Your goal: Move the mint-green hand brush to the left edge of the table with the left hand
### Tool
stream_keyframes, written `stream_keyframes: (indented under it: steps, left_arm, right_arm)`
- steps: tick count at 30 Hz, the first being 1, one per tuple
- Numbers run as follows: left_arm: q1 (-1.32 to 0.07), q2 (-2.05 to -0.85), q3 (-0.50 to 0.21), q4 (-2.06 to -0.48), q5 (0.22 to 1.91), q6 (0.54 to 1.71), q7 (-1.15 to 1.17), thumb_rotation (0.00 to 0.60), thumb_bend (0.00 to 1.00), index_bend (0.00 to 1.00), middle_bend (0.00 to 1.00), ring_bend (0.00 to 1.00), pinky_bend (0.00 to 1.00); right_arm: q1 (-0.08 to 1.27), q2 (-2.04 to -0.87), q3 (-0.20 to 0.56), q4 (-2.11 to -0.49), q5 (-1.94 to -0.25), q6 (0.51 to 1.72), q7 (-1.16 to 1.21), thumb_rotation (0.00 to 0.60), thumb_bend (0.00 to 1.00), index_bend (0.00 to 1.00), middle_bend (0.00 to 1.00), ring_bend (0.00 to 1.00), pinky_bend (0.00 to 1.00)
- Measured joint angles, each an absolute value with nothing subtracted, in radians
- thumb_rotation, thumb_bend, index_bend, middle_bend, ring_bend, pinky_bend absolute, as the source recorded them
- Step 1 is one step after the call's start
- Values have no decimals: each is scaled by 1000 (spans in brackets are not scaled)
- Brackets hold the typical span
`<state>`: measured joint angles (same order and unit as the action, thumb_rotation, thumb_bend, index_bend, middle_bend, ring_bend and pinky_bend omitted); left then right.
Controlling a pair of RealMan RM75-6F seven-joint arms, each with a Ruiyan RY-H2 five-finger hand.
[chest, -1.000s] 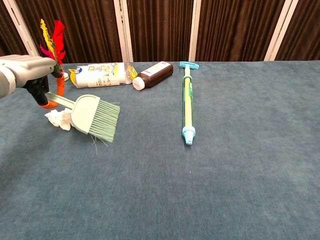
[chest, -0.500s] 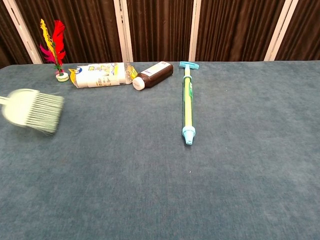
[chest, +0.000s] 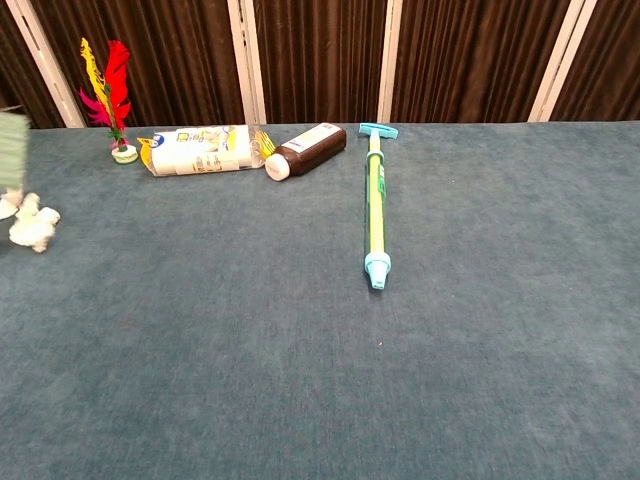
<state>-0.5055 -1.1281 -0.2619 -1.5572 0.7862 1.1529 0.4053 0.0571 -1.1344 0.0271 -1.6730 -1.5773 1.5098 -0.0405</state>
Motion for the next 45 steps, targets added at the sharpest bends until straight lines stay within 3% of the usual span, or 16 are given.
stream_keyframes:
  steps: [8, 18, 33, 40, 45]
  left_arm:
    - [-571, -1244, -244, -1616, 806, 1165, 536, 600, 749, 783, 1000, 1000, 1000]
    - [-629, -1403, -202, -1445, 722, 1154, 664, 600, 749, 783, 1000, 1000, 1000]
    - [-486, -1255, -146, -1247, 663, 1082, 522, 600, 749, 783, 1000, 1000, 1000]
    - [-442, -1204, -169, -1216, 713, 1075, 355, 600, 749, 783, 1000, 1000, 1000]
    - [-420, -1171, -199, -1286, 828, 1120, 213, 600, 749, 783, 1000, 1000, 1000]
  right_arm:
    - [56, -1129, 30, -1668, -1566, 1507, -20, 600, 376, 0, 0, 0, 0]
    - [51, -1125, 29, -1668, -1561, 1509, -15, 600, 375, 0, 0, 0, 0]
    - [47, -1128, 24, -1676, -1572, 1515, -43, 600, 376, 0, 0, 0, 0]
    - [49, -1135, 27, -1674, -1572, 1515, -58, 600, 375, 0, 0, 0, 0]
    - [49, -1137, 29, -1672, -1573, 1518, -59, 600, 375, 0, 0, 0, 0]
